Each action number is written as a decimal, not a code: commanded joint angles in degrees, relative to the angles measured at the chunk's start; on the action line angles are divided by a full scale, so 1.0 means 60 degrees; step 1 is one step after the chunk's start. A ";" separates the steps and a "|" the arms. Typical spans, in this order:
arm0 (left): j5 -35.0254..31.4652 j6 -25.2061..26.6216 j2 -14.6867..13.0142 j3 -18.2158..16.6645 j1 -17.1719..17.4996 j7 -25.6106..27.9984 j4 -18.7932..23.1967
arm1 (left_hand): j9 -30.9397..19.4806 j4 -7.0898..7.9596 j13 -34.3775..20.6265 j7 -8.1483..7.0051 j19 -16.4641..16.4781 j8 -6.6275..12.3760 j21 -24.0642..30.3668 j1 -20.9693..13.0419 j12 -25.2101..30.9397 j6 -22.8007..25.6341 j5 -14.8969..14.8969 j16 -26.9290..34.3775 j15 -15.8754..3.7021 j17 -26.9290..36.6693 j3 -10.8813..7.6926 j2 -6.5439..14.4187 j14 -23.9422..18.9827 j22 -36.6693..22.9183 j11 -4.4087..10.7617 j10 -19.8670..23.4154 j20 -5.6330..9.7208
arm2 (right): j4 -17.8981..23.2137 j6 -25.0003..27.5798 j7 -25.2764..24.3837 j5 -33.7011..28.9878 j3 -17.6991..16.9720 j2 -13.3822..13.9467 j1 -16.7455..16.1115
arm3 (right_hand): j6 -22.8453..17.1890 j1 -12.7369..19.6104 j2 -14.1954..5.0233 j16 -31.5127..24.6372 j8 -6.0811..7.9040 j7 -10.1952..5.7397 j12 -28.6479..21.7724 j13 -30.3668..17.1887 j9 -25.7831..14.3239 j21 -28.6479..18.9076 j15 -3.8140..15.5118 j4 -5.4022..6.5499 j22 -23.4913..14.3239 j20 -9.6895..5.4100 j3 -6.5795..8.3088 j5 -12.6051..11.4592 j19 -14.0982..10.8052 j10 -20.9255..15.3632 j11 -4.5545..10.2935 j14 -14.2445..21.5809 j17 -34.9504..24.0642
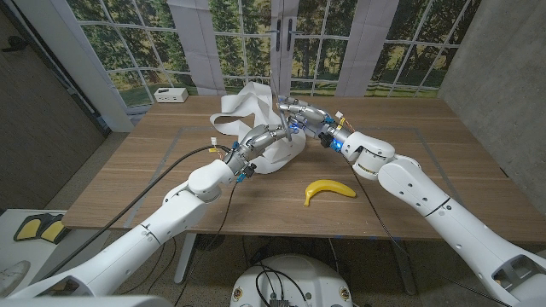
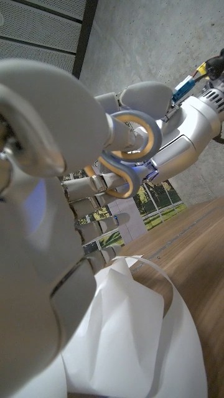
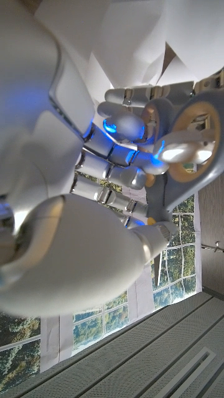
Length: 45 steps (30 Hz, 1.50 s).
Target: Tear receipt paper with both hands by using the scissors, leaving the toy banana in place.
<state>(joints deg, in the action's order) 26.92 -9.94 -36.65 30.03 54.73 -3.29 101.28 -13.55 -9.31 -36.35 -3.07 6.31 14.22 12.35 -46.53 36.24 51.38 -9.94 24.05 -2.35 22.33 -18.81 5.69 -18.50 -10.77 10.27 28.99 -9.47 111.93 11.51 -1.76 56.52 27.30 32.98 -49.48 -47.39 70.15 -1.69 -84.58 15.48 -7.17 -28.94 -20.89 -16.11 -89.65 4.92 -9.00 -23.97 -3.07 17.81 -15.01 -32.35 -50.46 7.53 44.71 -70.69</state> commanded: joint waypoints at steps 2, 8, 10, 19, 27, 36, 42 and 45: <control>-0.0003 -0.0065 0.0172 -0.0127 0.0157 0.0449 0.0016 | -0.0615 0.0008 -0.3170 0.0093 0.0376 0.0410 0.0161 -0.0767 0.2415 0.0538 -0.0005 0.1703 -0.0901 0.2151 0.0449 0.0085 -0.0488 -0.0123 0.0199 -0.0353 -0.0147 | 0.0012 0.0080 -0.0212 -0.0065 0.0098 -0.0098 0.0056 | -0.0094 0.0500 -0.0586 -0.0100 0.0039 -0.0020 -0.0012 -0.0397 -0.0018 -0.0003 0.1248 -0.0011 -0.0008 -0.1500 0.0081 -0.0004 -0.0013 -0.0383 0.0257 0.0030 -0.0011; 0.0080 0.0025 0.0272 -0.0189 0.0210 0.0674 -0.0015 | -0.1590 0.0007 -0.5430 0.0051 0.0559 0.1081 0.0259 -0.1263 0.4015 0.0809 -0.0005 0.3134 -0.0996 0.3856 0.0720 -0.0026 -0.0401 -0.0226 0.0235 -0.0759 -0.0088 | -0.0022 0.0147 -0.0263 -0.0090 0.0122 -0.0116 0.0126 | -0.0085 0.0503 -0.0587 -0.0110 0.0029 -0.0019 -0.0006 -0.0418 -0.0018 0.0004 0.1248 -0.0015 0.0002 -0.1502 0.0089 0.0002 -0.0015 -0.0392 0.0251 0.0029 -0.0010; 0.0082 0.0018 0.0307 -0.0183 0.0194 0.0694 -0.0048 | -0.1883 0.0011 -0.5675 0.0050 0.0659 0.1326 0.0307 -0.1354 0.4333 0.0890 -0.0008 0.3496 -0.1032 0.4216 0.0773 -0.0052 -0.0470 -0.0246 0.0239 -0.0747 -0.0094 | -0.0053 0.0162 -0.0231 -0.0093 0.0135 -0.0119 0.0157 | -0.0086 0.0503 -0.0586 -0.0114 0.0027 -0.0022 -0.0006 -0.0426 -0.0018 0.0005 0.1249 -0.0017 0.0008 -0.1501 0.0091 0.0004 -0.0021 -0.0400 0.0254 0.0030 -0.0010; -0.0244 0.0093 0.0490 -0.0107 0.0157 0.1140 0.0008 | -0.3691 0.0078 -0.5838 -0.0176 0.1110 0.2477 0.0544 -0.1653 0.6338 0.0117 -0.0021 0.5521 -0.1138 0.5921 0.1121 -0.0088 -0.0633 -0.0386 0.0212 -0.0444 0.0018 | -0.0145 0.0241 -0.0240 -0.0030 0.0084 -0.0115 0.0212 | -0.0065 0.0501 -0.0584 -0.0131 0.0008 -0.0014 0.0029 -0.0431 -0.0019 0.0009 0.1248 -0.0020 0.0020 -0.1503 0.0102 0.0012 -0.0026 -0.0401 0.0233 0.0028 -0.0009; -0.0314 0.0279 0.0512 -0.0065 0.0139 0.1268 0.0126 | -0.5496 0.0103 -0.5857 -0.0256 0.1243 0.3959 0.0742 -0.1977 0.8143 -0.0388 -0.0027 0.6792 -0.1133 0.6402 0.1304 0.0030 -0.0792 -0.0591 0.0197 -0.0048 0.0150 | -0.0204 0.0238 -0.0192 0.0007 0.0044 -0.0101 0.0212 | -0.0047 0.0494 -0.0587 -0.0137 -0.0007 -0.0019 0.0037 -0.0455 -0.0020 0.0012 0.1247 -0.0017 0.0024 -0.1504 0.0110 0.0018 -0.0015 -0.0409 0.0244 0.0023 -0.0006; -0.0476 0.0406 0.0672 -0.0053 0.0199 0.1708 0.0250 | -0.8378 0.0158 -0.5890 -0.0317 0.1442 0.6380 0.1182 -0.2145 0.9113 -0.0922 -0.0029 0.8060 -0.1181 0.6344 0.1514 0.0123 -0.0699 -0.0985 0.0216 0.0213 0.0229 | -0.0165 0.0336 -0.0309 0.0080 -0.0015 -0.0073 0.0198 | -0.0026 0.0488 -0.0587 -0.0150 -0.0027 0.0007 0.0051 -0.0482 -0.0020 0.0007 0.1248 -0.0017 0.0020 -0.1504 0.0121 0.0024 -0.0015 -0.0423 0.0223 0.0021 -0.0006; -0.0460 0.0430 0.0808 -0.0088 0.0310 0.1982 0.0321 | -0.9639 0.0105 -0.5903 -0.0308 0.1647 0.7867 0.1457 -0.2362 0.9144 -0.1024 -0.0052 0.8627 -0.1249 0.5986 0.1556 0.0136 -0.0947 -0.1158 0.0247 0.0531 0.0266 | -0.0132 0.0347 -0.0333 0.0052 -0.0019 -0.0043 0.0194 | -0.0033 0.0480 -0.0582 -0.0157 -0.0032 0.0016 0.0065 -0.0481 -0.0019 0.0008 0.1247 -0.0017 0.0029 -0.1501 0.0124 0.0030 -0.0023 -0.0451 0.0224 0.0017 -0.0005; -0.0413 0.0462 0.0883 -0.0128 0.0389 0.2148 0.0360 | -0.9681 0.0124 -0.5911 -0.0246 0.1741 0.8728 0.1608 -0.2422 0.9156 -0.1027 -0.0061 0.8953 -0.1248 0.5886 0.1581 0.0167 -0.1035 -0.1255 0.0229 0.0810 0.0322 | -0.0130 0.0359 -0.0335 0.0049 -0.0013 -0.0032 0.0187 | -0.0032 0.0477 -0.0582 -0.0161 -0.0036 0.0016 0.0073 -0.0493 -0.0019 0.0002 0.1248 -0.0016 0.0025 -0.1502 0.0127 0.0032 -0.0032 -0.0440 0.0227 0.0019 -0.0005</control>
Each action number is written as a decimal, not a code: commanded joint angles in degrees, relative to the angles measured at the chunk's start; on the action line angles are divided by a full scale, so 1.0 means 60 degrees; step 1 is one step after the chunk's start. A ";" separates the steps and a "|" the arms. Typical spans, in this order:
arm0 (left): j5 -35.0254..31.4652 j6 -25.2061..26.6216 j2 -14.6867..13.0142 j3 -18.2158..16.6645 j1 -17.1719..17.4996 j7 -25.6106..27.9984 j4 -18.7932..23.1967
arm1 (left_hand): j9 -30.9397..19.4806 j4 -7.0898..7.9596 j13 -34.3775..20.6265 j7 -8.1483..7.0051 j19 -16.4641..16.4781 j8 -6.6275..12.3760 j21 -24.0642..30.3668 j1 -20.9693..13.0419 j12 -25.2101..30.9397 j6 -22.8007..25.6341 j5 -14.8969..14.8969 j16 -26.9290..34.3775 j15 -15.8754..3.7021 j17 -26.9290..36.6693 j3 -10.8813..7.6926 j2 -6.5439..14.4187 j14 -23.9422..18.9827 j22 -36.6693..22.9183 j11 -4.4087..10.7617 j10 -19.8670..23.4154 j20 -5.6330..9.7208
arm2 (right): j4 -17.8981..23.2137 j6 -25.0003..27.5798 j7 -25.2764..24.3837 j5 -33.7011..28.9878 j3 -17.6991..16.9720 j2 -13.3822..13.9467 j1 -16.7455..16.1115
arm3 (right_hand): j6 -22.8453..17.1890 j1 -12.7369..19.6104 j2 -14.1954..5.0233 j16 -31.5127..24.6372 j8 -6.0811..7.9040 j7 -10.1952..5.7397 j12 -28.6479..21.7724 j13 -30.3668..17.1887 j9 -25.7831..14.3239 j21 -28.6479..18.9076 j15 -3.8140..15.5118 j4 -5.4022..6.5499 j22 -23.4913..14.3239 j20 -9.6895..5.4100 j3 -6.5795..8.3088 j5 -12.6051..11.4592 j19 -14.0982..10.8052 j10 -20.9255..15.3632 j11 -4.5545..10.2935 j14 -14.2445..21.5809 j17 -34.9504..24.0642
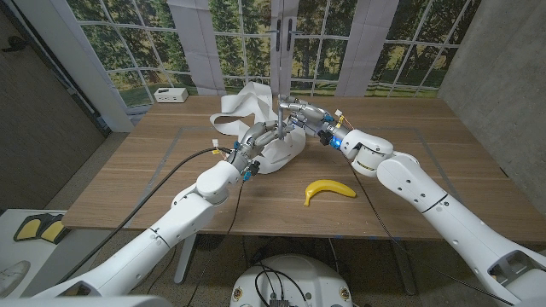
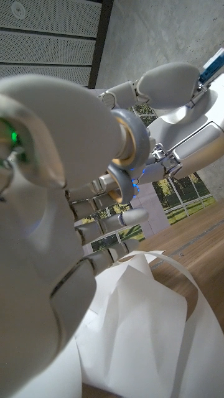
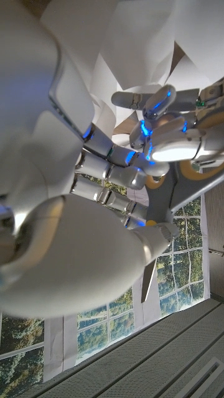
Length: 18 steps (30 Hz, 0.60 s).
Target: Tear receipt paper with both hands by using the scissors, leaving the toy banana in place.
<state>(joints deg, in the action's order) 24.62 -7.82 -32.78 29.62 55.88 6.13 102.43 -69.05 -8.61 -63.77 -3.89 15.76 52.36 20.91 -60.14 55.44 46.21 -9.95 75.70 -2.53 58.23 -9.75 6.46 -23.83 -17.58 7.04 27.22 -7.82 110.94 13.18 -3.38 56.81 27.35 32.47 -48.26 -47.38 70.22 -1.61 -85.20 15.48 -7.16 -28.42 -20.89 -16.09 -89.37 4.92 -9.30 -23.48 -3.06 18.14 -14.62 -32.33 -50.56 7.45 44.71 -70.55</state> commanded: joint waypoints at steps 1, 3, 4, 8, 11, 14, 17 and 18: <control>-0.0023 0.0087 0.0259 -0.0070 0.0216 0.0613 0.0162 | -0.0437 0.0026 -0.1345 -0.0115 0.0206 0.2829 0.0271 -0.0166 0.5971 -0.0164 -0.0062 0.0561 -0.1230 -0.0071 0.0084 0.0064 -0.0212 -0.0191 0.0710 0.1282 0.0077 | 0.0052 0.0095 -0.0097 0.0001 -0.0023 0.0057 -0.0026 | -0.0042 0.0465 -0.0594 -0.0059 -0.0034 0.0010 -0.0007 -0.0494 -0.0023 -0.0040 0.1248 0.0034 -0.0050 -0.1503 0.0075 -0.0032 -0.0033 -0.0418 0.0232 0.0020 -0.0028; -0.0042 0.0063 0.0311 -0.0091 0.0276 0.0744 0.0184 | -0.0449 0.0025 -0.1351 0.0104 0.0298 0.3687 0.0439 -0.0224 0.6020 0.0146 -0.0071 0.0894 -0.1169 -0.0068 0.0083 0.0102 -0.0413 -0.0318 0.0577 0.1892 0.0117 | 0.0054 0.0120 -0.0099 0.0007 -0.0016 0.0064 -0.0022 | -0.0035 0.0463 -0.0594 -0.0062 -0.0039 0.0017 -0.0003 -0.0495 -0.0023 -0.0037 0.1248 0.0034 -0.0046 -0.1504 0.0076 -0.0031 -0.0028 -0.0421 0.0233 0.0020 -0.0028; -0.0022 0.0113 0.0290 -0.0094 0.0278 0.0736 0.0211 | -0.0451 0.0049 -0.1355 0.0125 0.0342 0.4326 0.0586 -0.0226 0.5995 0.0032 -0.0070 0.1114 -0.1188 -0.0165 0.0108 0.0127 -0.0503 -0.0443 0.0507 0.2078 0.0159 | 0.0058 0.0138 -0.0126 0.0022 -0.0018 0.0057 -0.0025 | -0.0040 0.0463 -0.0593 -0.0063 -0.0039 0.0021 -0.0001 -0.0496 -0.0022 -0.0040 0.1248 0.0034 -0.0047 -0.1503 0.0077 -0.0031 -0.0035 -0.0423 0.0238 0.0020 -0.0028; -0.0038 0.0084 0.0333 -0.0112 0.0331 0.0849 0.0239 | -0.0448 0.0070 -0.1362 0.0335 0.0676 0.5673 0.1011 -0.0238 0.6023 0.0256 -0.0111 0.1681 -0.1214 0.0061 0.0074 0.0218 -0.1031 -0.0731 0.0387 0.3047 0.0262 | 0.0050 0.0178 -0.0143 0.0030 0.0000 0.0054 -0.0012 | -0.0039 0.0460 -0.0588 -0.0069 -0.0045 0.0032 0.0014 -0.0498 -0.0022 -0.0046 0.1248 0.0031 -0.0050 -0.1503 0.0080 -0.0028 -0.0048 -0.0422 0.0246 0.0021 -0.0029; 0.0084 -0.0007 0.0408 -0.0143 0.0376 0.0844 0.0197 | -0.0431 0.0067 -0.1365 0.0344 0.1011 0.6422 0.1432 -0.0179 0.6021 0.0528 -0.0203 0.2060 -0.1368 0.0946 -0.0080 0.0233 -0.1938 -0.0970 0.0439 0.3670 0.0499 | 0.0045 0.0205 -0.0130 0.0061 0.0005 0.0051 -0.0010 | -0.0037 0.0460 -0.0587 -0.0071 -0.0049 0.0041 0.0029 -0.0494 -0.0022 -0.0044 0.1248 0.0031 -0.0043 -0.1502 0.0083 -0.0027 -0.0054 -0.0415 0.0246 0.0021 -0.0028; 0.0222 -0.0052 0.0473 -0.0178 0.0424 0.0851 0.0165 | -0.0428 0.0066 -0.1367 0.0376 0.1517 0.6434 0.1898 -0.0154 0.6026 0.0766 -0.0319 0.2066 -0.1438 0.1666 -0.0338 0.0348 -0.2758 -0.1124 0.0438 0.4274 0.0733 | 0.0057 0.0205 -0.0122 0.0050 0.0017 0.0057 -0.0015 | -0.0031 0.0459 -0.0588 -0.0074 -0.0055 0.0044 0.0030 -0.0494 -0.0022 -0.0045 0.1248 0.0030 -0.0044 -0.1503 0.0087 -0.0026 -0.0056 -0.0435 0.0240 0.0020 -0.0027; 0.0428 -0.0147 0.0525 -0.0210 0.0459 0.0741 0.0095 | -0.0428 0.0069 -0.1369 0.0373 0.1617 0.6429 0.2013 -0.0140 0.6021 0.0758 -0.0346 0.2055 -0.1476 0.1802 -0.0402 0.0368 -0.2959 -0.1165 0.0417 0.4362 0.0793 | 0.0066 0.0212 -0.0123 0.0062 0.0020 0.0053 -0.0021 | -0.0027 0.0457 -0.0589 -0.0076 -0.0061 0.0043 0.0032 -0.0511 -0.0021 -0.0051 0.1248 0.0031 -0.0049 -0.1504 0.0091 -0.0024 -0.0062 -0.0433 0.0235 0.0019 -0.0027; 0.0444 -0.0137 0.0517 -0.0215 0.0462 0.0739 0.0100 | -0.0428 0.0071 -0.1369 0.0405 0.1617 0.6426 0.2032 -0.0150 0.6021 0.0742 -0.0358 0.2046 -0.1489 0.1827 -0.0432 0.0401 -0.2992 -0.1174 0.0407 0.4370 0.0788 | 0.0067 0.0213 -0.0109 0.0060 0.0025 0.0058 -0.0019 | -0.0017 0.0457 -0.0589 -0.0077 -0.0066 0.0043 0.0034 -0.0516 -0.0021 -0.0049 0.1248 0.0031 -0.0047 -0.1504 0.0092 -0.0023 -0.0061 -0.0427 0.0242 0.0019 -0.0027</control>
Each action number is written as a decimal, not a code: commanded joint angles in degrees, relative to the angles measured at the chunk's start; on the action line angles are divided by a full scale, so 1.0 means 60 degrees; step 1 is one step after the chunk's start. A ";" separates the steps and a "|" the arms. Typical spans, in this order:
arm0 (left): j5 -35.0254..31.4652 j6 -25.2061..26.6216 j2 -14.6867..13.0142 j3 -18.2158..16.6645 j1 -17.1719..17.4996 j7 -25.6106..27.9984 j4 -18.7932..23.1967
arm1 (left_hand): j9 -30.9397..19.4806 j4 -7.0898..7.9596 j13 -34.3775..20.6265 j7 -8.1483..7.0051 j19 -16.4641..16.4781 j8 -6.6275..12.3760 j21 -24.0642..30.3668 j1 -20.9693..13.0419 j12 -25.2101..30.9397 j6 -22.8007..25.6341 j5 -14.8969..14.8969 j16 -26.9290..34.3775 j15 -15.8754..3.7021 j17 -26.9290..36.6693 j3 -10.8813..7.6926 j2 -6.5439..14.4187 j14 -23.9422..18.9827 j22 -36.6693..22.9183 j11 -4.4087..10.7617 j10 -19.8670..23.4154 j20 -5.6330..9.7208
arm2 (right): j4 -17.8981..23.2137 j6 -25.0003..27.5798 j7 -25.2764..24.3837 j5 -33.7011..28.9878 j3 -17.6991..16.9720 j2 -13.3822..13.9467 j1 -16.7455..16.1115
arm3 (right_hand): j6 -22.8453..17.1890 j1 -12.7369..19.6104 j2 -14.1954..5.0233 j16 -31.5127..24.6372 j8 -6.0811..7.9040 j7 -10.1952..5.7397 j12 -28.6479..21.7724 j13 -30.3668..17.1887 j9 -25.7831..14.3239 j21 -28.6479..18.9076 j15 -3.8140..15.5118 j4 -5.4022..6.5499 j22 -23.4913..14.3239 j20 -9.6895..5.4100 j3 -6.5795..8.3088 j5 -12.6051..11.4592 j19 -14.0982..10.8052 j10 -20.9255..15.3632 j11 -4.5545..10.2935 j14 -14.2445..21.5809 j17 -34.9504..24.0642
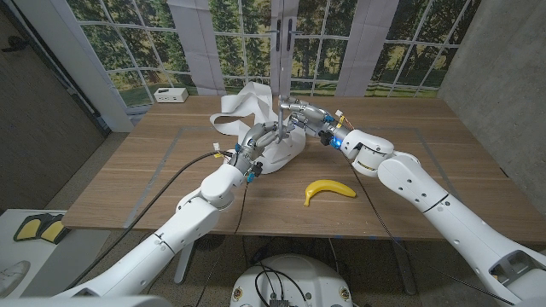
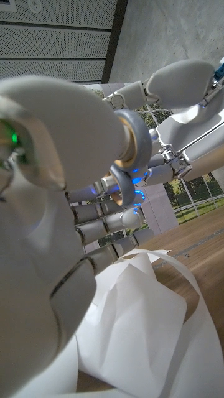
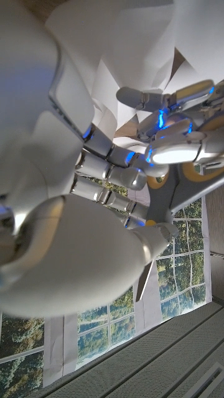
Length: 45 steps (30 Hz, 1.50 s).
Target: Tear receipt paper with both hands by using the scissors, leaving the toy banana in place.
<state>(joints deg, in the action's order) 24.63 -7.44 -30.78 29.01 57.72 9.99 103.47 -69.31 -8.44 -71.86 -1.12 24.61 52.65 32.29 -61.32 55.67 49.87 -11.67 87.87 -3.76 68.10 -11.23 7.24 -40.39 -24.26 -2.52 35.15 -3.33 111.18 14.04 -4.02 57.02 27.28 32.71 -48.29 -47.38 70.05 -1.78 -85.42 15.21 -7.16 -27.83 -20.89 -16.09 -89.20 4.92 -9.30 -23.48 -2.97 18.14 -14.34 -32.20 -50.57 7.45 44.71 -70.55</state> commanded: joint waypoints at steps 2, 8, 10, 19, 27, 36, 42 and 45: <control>0.0561 -0.0269 0.0202 -0.0133 0.0169 0.0009 -0.0106 | -0.0386 0.0040 -0.0021 -0.0043 0.0181 0.6387 0.0172 0.0041 0.5987 0.0157 -0.0082 0.0007 -0.1293 0.0212 -0.0212 0.0285 -0.0262 -0.0072 0.2018 0.3080 0.0045 | 0.0041 0.0083 -0.0002 0.0046 0.0035 0.0019 -0.0023 | -0.0014 0.0484 -0.0560 -0.0042 -0.0025 0.0047 -0.0064 -0.0520 -0.0022 -0.0078 0.1248 0.0029 -0.0047 -0.1518 0.0093 -0.0070 -0.0087 -0.0432 0.0239 0.0018 -0.0026; 0.0837 -0.0366 0.0186 -0.0139 0.0159 -0.0287 -0.0179 | -0.0387 0.0020 -0.0023 -0.0035 0.0156 0.6384 0.0275 0.0011 0.5976 0.0158 -0.0145 -0.0082 -0.1283 0.0311 -0.0343 0.0325 -0.0278 -0.0120 0.2034 0.3101 0.0036 | 0.0056 0.0111 0.0016 0.0096 0.0032 0.0031 -0.0042 | 0.0017 0.0477 -0.0560 -0.0046 -0.0045 0.0060 -0.0054 -0.0530 -0.0022 -0.0074 0.1248 0.0031 -0.0044 -0.1518 0.0100 -0.0068 -0.0083 -0.0448 0.0245 0.0014 -0.0025; 0.0935 -0.0345 0.0191 -0.0150 0.0175 -0.0315 -0.0162 | -0.0386 0.0004 -0.0023 -0.0015 0.0147 0.6383 0.0305 -0.0016 0.5973 0.0163 -0.0172 -0.0106 -0.1293 0.0328 -0.0391 0.0337 -0.0282 -0.0134 0.2058 0.3104 0.0050 | 0.0059 0.0126 0.0020 0.0126 0.0026 0.0033 -0.0048 | 0.0021 0.0476 -0.0560 -0.0046 -0.0048 0.0060 -0.0049 -0.0533 -0.0022 -0.0072 0.1248 0.0031 -0.0042 -0.1518 0.0101 -0.0068 -0.0080 -0.0439 0.0243 0.0014 -0.0025; 0.1188 -0.0401 0.0234 -0.0180 0.0208 -0.0395 -0.0209 | -0.0369 -0.0165 -0.0022 0.0108 0.0142 0.6358 0.0585 -0.0421 0.5972 0.0258 -0.0695 -0.0233 -0.1312 0.0357 -0.0901 0.0361 -0.0544 -0.0227 0.1999 0.3195 0.0089 | 0.0042 0.0172 0.0069 0.0178 0.0052 0.0037 -0.0032 | 0.0057 0.0457 -0.0565 -0.0051 -0.0073 0.0059 -0.0039 -0.0549 -0.0023 -0.0070 0.1247 0.0041 -0.0039 -0.1519 0.0107 -0.0063 -0.0072 -0.0469 0.0287 0.0011 -0.0024; 0.1219 -0.0543 0.0220 -0.0151 0.0123 -0.0595 -0.0341 | -0.0370 -0.0094 -0.0021 0.0133 0.0128 0.6354 0.0668 -0.0349 0.5970 0.0225 -0.0805 -0.0304 -0.1294 0.0355 -0.0953 0.0314 -0.0540 -0.0251 0.1969 0.3183 0.0071 | -0.0032 0.0176 0.0172 0.0159 0.0087 0.0031 0.0038 | 0.0066 0.0431 -0.0553 -0.0059 -0.0087 0.0055 -0.0014 -0.0525 -0.0023 -0.0066 0.1248 0.0048 -0.0026 -0.1514 0.0102 -0.0054 -0.0082 -0.0505 0.0315 0.0014 -0.0024; 0.1375 -0.0739 0.0308 -0.0173 0.0110 -0.0734 -0.0490 | -0.0371 -0.0050 -0.0020 0.0226 0.0096 0.6356 0.0754 -0.0277 0.5973 0.0201 -0.0882 -0.0360 -0.1289 0.0353 -0.1004 0.0277 -0.0588 -0.0277 0.1968 0.3193 0.0070 | -0.0047 0.0213 0.0189 0.0150 0.0109 0.0027 0.0081 | 0.0069 0.0399 -0.0539 -0.0065 -0.0098 0.0060 -0.0004 -0.0525 -0.0026 -0.0062 0.1248 0.0057 -0.0010 -0.1513 0.0096 -0.0046 -0.0096 -0.0541 0.0327 0.0014 -0.0024; 0.1480 -0.0920 0.0375 -0.0180 0.0078 -0.0896 -0.0641 | -0.0370 -0.0044 -0.0021 0.0253 0.0070 0.6359 0.0810 -0.0253 0.5971 0.0193 -0.0929 -0.0393 -0.1284 0.0355 -0.1047 0.0258 -0.0613 -0.0293 0.1963 0.3178 0.0062 | -0.0057 0.0255 0.0187 0.0166 0.0107 0.0029 0.0109 | 0.0130 0.0380 -0.0512 -0.0068 -0.0135 0.0056 0.0006 -0.0495 -0.0027 -0.0052 0.1246 0.0053 0.0025 -0.1510 0.0090 -0.0043 -0.0126 -0.0607 0.0343 0.0004 -0.0025; 0.1542 -0.0998 0.0403 -0.0190 0.0071 -0.0970 -0.0693 | -0.0370 -0.0038 -0.0021 0.0266 0.0047 0.6357 0.0838 -0.0237 0.5974 0.0183 -0.0953 -0.0411 -0.1276 0.0356 -0.1070 0.0252 -0.0628 -0.0301 0.1988 0.3192 0.0061 | -0.0046 0.0275 0.0156 0.0161 0.0106 0.0035 0.0110 | 0.0203 0.0360 -0.0502 -0.0066 -0.0173 0.0039 0.0015 -0.0478 -0.0028 -0.0042 0.1245 0.0059 0.0045 -0.1512 0.0085 -0.0045 -0.0126 -0.0632 0.0367 -0.0004 -0.0023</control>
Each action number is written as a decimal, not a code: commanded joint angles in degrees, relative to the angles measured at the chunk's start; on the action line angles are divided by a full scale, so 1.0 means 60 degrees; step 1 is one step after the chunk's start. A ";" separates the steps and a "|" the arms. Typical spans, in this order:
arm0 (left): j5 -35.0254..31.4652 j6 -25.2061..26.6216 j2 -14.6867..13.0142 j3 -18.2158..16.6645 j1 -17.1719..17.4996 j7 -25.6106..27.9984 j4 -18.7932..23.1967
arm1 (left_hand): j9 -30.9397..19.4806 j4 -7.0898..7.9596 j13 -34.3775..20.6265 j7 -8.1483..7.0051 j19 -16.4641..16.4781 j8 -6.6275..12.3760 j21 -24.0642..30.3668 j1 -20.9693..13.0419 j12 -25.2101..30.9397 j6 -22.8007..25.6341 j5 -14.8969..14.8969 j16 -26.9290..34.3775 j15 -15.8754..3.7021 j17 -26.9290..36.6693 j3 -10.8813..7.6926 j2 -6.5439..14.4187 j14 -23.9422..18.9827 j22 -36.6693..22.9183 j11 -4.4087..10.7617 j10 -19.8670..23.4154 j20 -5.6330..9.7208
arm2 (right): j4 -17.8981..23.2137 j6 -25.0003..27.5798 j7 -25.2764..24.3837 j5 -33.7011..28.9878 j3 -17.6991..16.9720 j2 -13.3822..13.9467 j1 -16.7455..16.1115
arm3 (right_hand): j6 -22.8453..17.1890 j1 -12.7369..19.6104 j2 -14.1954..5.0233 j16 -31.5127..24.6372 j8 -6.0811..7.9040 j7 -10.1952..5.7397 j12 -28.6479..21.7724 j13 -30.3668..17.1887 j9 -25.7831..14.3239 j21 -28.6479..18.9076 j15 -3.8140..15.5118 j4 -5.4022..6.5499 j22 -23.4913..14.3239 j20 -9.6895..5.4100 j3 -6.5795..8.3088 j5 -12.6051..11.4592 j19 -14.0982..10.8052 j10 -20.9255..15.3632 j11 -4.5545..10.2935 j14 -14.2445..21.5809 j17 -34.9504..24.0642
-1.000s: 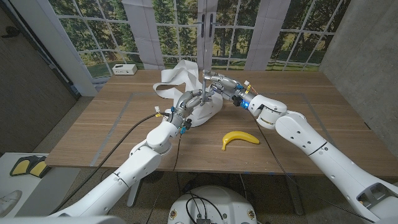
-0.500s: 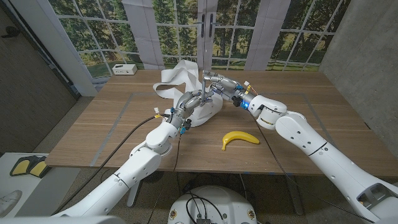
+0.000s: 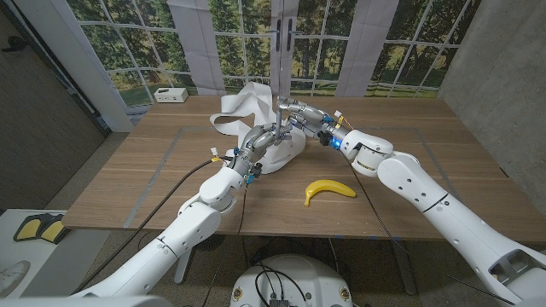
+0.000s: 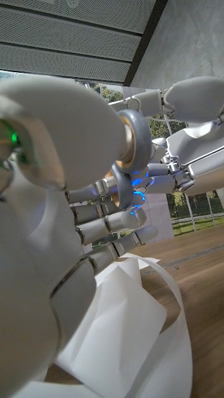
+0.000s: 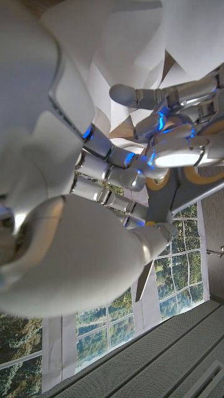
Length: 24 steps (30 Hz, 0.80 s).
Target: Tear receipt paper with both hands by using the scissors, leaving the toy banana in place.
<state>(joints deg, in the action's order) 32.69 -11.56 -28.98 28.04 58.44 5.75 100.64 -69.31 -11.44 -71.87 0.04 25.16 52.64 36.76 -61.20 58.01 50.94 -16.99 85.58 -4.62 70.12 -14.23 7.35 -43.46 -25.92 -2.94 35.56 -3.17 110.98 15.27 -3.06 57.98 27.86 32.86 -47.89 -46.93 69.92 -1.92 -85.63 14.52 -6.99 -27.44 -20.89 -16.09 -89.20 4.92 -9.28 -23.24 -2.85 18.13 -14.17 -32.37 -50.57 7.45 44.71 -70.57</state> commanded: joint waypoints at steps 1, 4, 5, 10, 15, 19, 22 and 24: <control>0.0204 -0.0354 0.0119 -0.0028 -0.0055 -0.0290 -0.0251 | -0.0369 0.0462 -0.0019 0.0092 -0.0059 0.6358 0.0105 -0.0251 0.5583 0.0001 -0.0078 -0.0044 -0.1135 0.0020 -0.0582 0.0230 -0.0105 -0.0028 0.2051 0.3118 0.0035 | -0.0017 0.0066 0.0020 0.0001 0.0010 0.0016 0.0045 | 0.0152 0.0373 -0.0478 -0.0028 -0.0071 0.0022 -0.0046 -0.0471 -0.0028 -0.0040 0.1244 0.0059 0.0014 -0.1532 0.0086 -0.0074 -0.0101 -0.0641 0.0386 -0.0009 -0.0021; 0.0151 -0.0216 0.0079 -0.0027 -0.0062 -0.0176 -0.0183 | -0.0371 0.0469 -0.0019 0.0066 -0.0077 0.6356 0.0147 -0.0226 0.5584 -0.0025 -0.0106 -0.0078 -0.1133 0.0021 -0.0610 0.0218 -0.0090 -0.0038 0.2051 0.3123 0.0029 | -0.0016 -0.0003 -0.0003 -0.0025 -0.0004 -0.0003 0.0005 | 0.0212 0.0317 -0.0433 -0.0005 -0.0113 0.0052 -0.0040 -0.0440 -0.0029 -0.0030 0.1239 0.0070 0.0052 -0.1528 0.0067 -0.0086 -0.0122 -0.0692 0.0376 -0.0055 -0.0015; 0.0078 -0.0104 0.0050 -0.0027 -0.0052 -0.0040 -0.0109 | -0.0371 0.0473 -0.0019 0.0059 -0.0092 0.6352 0.0155 -0.0218 0.5582 -0.0041 -0.0112 -0.0092 -0.1133 0.0021 -0.0617 0.0218 -0.0071 -0.0041 0.2029 0.3111 0.0017 | 0.0012 0.0005 -0.0047 -0.0069 0.0002 0.0016 0.0002 | 0.0263 0.0284 -0.0392 0.0013 -0.0144 0.0078 -0.0017 -0.0425 -0.0027 -0.0020 0.1238 0.0072 0.0072 -0.1528 0.0051 -0.0091 -0.0113 -0.0665 0.0351 -0.0089 -0.0010; 0.0182 -0.0226 0.0077 -0.0028 -0.0070 -0.0212 -0.0202 | -0.0371 0.0487 -0.0019 0.0052 -0.0096 0.6357 0.0198 -0.0184 0.5578 -0.0049 -0.0132 -0.0110 -0.1120 0.0017 -0.0639 0.0213 -0.0109 -0.0050 0.2034 0.3084 0.0019 | -0.0044 -0.0101 0.0112 -0.0105 0.0011 0.0020 -0.0012 | 0.0823 -0.0191 -0.0118 0.0274 -0.0425 0.0220 0.0250 -0.0387 -0.0021 0.0024 0.1236 0.0203 0.0266 -0.1442 -0.0113 -0.0068 0.0036 -0.0089 0.0314 -0.0458 0.0033; 0.0294 -0.0316 0.0135 -0.0049 -0.0063 -0.0283 -0.0234 | -0.0371 0.0495 -0.0020 0.0083 -0.0125 0.6356 0.0252 -0.0140 0.5578 -0.0071 -0.0158 -0.0150 -0.1131 0.0019 -0.0670 0.0195 -0.0102 -0.0060 0.2038 0.3071 -0.0002 | -0.0140 -0.0268 0.0308 -0.0172 0.0004 0.0035 -0.0052 | 0.2127 -0.1879 0.0229 0.0706 -0.0577 0.0245 0.0934 -0.0621 -0.0076 0.0066 0.1225 0.0738 0.0561 -0.1353 -0.0648 0.0447 0.0361 0.1439 0.0207 -0.1001 0.0047; 0.0335 -0.0403 0.0164 -0.0083 -0.0032 -0.0282 -0.0208 | -0.0371 0.0507 -0.0019 0.0081 -0.0147 0.6358 0.0290 -0.0101 0.5579 -0.0079 -0.0173 -0.0179 -0.1132 0.0017 -0.0693 0.0194 -0.0104 -0.0067 0.2036 0.3054 -0.0002 | -0.0113 -0.0318 0.0223 -0.0188 -0.0065 0.0065 -0.0134 | 0.2586 -0.2636 0.0409 0.0778 -0.0590 0.0372 0.1185 -0.0662 -0.0057 0.0108 0.1210 0.1006 0.0770 -0.1238 -0.0932 0.0645 0.0283 0.1861 0.0124 -0.1064 0.0057; 0.0472 -0.0427 0.0185 -0.0110 -0.0013 -0.0356 -0.0205 | -0.0372 0.0524 -0.0019 0.0075 -0.0171 0.6353 0.0321 -0.0054 0.5579 -0.0115 -0.0179 -0.0207 -0.1114 0.0018 -0.0702 0.0185 -0.0083 -0.0073 0.2046 0.3039 -0.0007 | -0.0128 -0.0359 0.0237 -0.0151 -0.0097 0.0050 -0.0170 | 0.2846 -0.3094 0.0530 0.0801 -0.0601 0.0371 0.1312 -0.0708 -0.0040 0.0136 0.1212 0.1171 0.0915 -0.1171 -0.1116 0.0691 0.0209 0.2087 0.0106 -0.1083 0.0057; 0.0706 -0.0450 0.0237 -0.0162 0.0031 -0.0432 -0.0181 | -0.0373 0.0525 -0.0020 0.0050 -0.0188 0.6359 0.0335 -0.0032 0.5580 -0.0111 -0.0181 -0.0224 -0.1117 0.0022 -0.0706 0.0171 -0.0061 -0.0076 0.2060 0.3034 0.0005 | -0.0135 -0.0353 0.0164 -0.0068 -0.0156 0.0035 -0.0224 | 0.2936 -0.3443 0.0652 0.0804 -0.0579 0.0415 0.1343 -0.0739 -0.0027 0.0150 0.1206 0.1299 0.1011 -0.1118 -0.1273 0.0688 0.0140 0.2117 0.0034 -0.1078 0.0055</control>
<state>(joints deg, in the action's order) 34.37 -13.40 -28.20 27.71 58.10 4.23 99.47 -69.31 -11.76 -71.88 0.65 24.42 52.64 38.38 -61.41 58.54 50.49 -17.89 84.32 -4.59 70.16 -14.55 7.15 -43.83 -26.19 -3.41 35.46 -3.07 110.42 14.02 -1.83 57.18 27.79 33.09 -48.31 -30.06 51.45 1.00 -80.79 11.00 -4.82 -19.67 -24.95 -16.22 -88.52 3.68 -2.19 -16.58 -2.97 11.47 -10.15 -30.20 -38.14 7.97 38.51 -70.07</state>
